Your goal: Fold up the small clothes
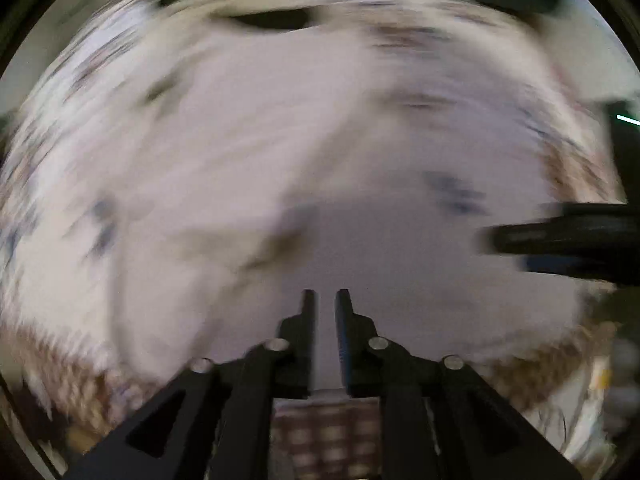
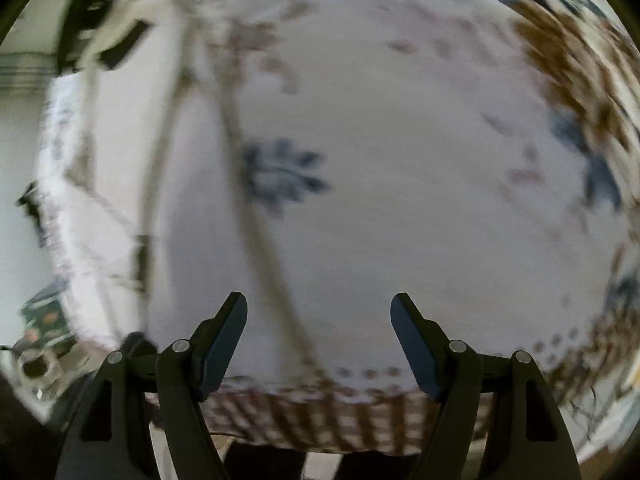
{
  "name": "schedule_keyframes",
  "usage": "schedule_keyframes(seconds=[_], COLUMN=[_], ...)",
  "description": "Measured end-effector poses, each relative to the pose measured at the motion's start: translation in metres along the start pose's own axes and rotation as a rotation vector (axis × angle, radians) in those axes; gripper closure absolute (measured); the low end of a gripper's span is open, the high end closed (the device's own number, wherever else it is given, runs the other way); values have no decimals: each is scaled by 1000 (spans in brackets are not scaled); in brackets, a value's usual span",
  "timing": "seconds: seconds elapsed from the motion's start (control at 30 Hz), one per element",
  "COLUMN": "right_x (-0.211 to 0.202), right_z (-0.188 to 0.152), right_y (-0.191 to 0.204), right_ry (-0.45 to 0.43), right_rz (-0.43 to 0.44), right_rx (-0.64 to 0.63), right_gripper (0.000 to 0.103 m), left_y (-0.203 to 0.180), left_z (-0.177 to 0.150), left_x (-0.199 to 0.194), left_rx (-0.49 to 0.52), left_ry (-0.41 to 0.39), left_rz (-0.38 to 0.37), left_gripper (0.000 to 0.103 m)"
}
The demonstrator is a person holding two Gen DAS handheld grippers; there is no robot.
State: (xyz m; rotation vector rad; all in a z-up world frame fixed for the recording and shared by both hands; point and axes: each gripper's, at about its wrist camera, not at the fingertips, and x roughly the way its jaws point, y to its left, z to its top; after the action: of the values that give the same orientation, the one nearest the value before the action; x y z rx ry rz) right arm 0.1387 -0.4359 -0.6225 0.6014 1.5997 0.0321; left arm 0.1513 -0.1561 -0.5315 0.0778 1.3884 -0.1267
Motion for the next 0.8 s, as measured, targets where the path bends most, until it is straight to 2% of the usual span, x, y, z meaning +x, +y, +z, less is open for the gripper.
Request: schedule_keyframes(seconds=[0.07,0.1,0.2,0.27,0.3,0.33,0.37,0.4,0.43,0.47,0.5,0.57,0.73,0.8], right_x=[-7,-6,20,48,57,75,84,102,101,101,109,105,58,46], right_z=[13,19,22,17,20,18,19,13,9,6,11,9,-13,-21], right_y=[10,17,44,73,76,90,96,123,123,130,158,173,151,139], right_ry=[25,46,115,145,161,171,185,200,202,181,163,127,51,50], right_rz=[100,138,228,258,277,289,296,290,270,254,251,239,162,137], right_rx=[-29,-35,-21,-6,7,10,16,14,6,5,5,0,4,12], right_gripper=[27,27,27,28,28,34,53,67,95,99,100,100,101,101], left_y=[41,62,111,135,143,148,151,157,151,152,153,154,154,151], left_z=[-3,-4,-8,-9,-9,-8,-6,-7,-6,-5,-7,-13,-20,-22], left_x=[9,13,23,24,23,25,25,21,21,21,20,19,21,24], left_rx=[-80,-120,-209,-253,-272,-289,-300,-312,-317,-320,-325,-339,-350,-343], left_ry=[23,26,44,43,37,31,24,12,5,1,0,1,15,17], left_rz=[91,141,225,276,288,298,305,310,313,314,313,299,275,268], left_gripper=[23,15,14,14,14,14,14,14,14,14,14,14,14,14])
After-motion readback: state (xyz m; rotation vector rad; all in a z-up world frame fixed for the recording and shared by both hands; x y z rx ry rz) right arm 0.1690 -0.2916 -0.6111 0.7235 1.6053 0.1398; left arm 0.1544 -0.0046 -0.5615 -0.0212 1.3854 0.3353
